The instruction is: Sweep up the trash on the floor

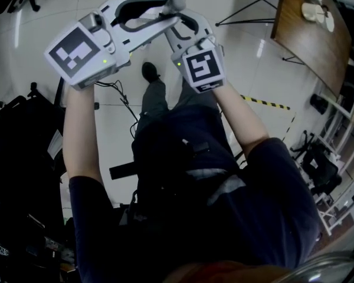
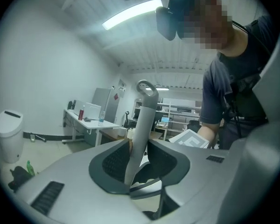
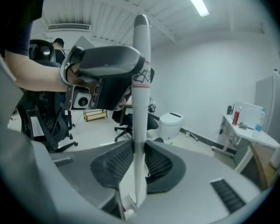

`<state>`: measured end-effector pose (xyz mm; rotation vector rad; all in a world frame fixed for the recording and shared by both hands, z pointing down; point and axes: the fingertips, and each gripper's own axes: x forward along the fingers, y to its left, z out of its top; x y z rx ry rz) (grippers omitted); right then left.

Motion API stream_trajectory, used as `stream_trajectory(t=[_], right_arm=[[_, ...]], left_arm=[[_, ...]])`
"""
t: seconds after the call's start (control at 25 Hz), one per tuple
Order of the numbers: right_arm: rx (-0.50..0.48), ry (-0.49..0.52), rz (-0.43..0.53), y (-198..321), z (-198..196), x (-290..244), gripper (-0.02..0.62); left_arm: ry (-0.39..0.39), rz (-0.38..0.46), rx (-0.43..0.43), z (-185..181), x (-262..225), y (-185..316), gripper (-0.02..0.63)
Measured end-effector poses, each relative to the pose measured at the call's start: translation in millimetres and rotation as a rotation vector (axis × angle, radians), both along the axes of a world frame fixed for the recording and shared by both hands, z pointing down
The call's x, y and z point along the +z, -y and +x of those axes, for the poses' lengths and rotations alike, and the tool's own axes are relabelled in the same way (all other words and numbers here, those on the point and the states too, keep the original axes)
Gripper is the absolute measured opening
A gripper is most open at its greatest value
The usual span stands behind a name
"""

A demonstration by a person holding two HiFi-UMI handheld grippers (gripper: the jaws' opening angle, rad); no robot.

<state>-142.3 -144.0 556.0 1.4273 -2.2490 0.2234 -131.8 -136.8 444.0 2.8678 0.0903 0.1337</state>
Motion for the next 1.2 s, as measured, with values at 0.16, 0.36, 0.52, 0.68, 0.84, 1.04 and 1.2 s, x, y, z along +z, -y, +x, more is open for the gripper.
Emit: stream_trajectory(t=[0.16,0.36,0.52,0.68,0.84,1.04,1.2], right_arm=[[-0.053,0.015,0.028,-1.6,8.3,-42.3,0.095],[-0.133,0.047,0.12,1.6,-4.1,-111.3,0.101],[-0.211,0.091,0.2,0.8,-18.1,-162.6,0.103],[-0.274,0.145,0.241,2.0,-24.4,-199.9,0.103],[-0.36,0.244,0.236,-6.7,-50.9,-231.0,0.097],[-0.448,0.28,0.238,-13.2,-70.9,-246.8,0.095],[-0.458,0.3,0.211,-11.9,-66.4,-240.9,0.095]], left_arm=[[-0.008,0.082,-0.021,12.3,-43.5,-4.5,0.11],[-0.042,0.197,-0.104,5.6,-114.1,-2.4,0.094],[-0.083,0.253,-0.173,-4.9,-166.4,-2.6,0.087],[-0.114,0.322,-0.235,-10.4,-200.9,-3.1,0.086],[-0.163,0.368,-0.291,-40.3,-227.8,-12.9,0.087],[-0.241,0.362,-0.346,-66.0,-242.9,-15.5,0.089],[-0.257,0.317,-0.336,-62.4,-234.9,-10.9,0.087]])
